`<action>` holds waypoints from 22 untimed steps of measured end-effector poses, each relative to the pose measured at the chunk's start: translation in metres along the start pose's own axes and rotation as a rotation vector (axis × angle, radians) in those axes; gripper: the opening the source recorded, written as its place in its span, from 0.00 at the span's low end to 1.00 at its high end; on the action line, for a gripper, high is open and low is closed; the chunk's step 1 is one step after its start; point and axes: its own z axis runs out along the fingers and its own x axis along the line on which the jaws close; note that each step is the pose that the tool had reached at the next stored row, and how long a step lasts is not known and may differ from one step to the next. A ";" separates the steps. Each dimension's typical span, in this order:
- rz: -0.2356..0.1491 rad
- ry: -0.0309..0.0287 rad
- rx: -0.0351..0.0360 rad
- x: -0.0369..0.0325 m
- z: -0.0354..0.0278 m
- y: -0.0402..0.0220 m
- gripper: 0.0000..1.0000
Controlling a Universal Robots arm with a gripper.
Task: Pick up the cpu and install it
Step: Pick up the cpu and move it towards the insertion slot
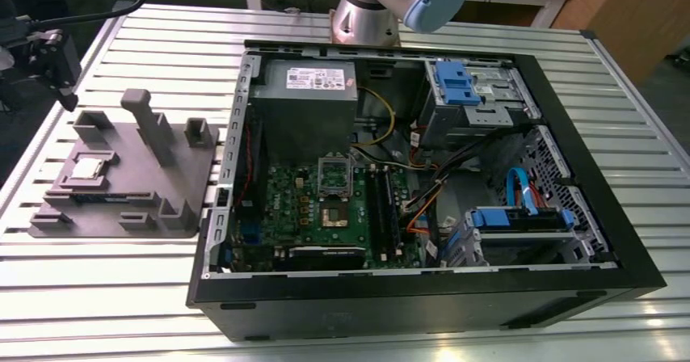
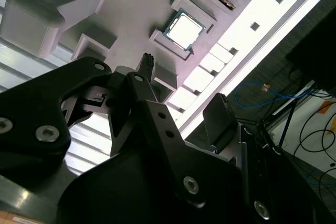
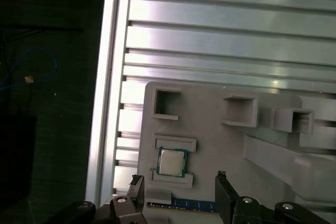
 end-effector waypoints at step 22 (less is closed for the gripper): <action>0.000 -0.0003 -0.0001 -0.0002 0.0128 -0.0013 0.65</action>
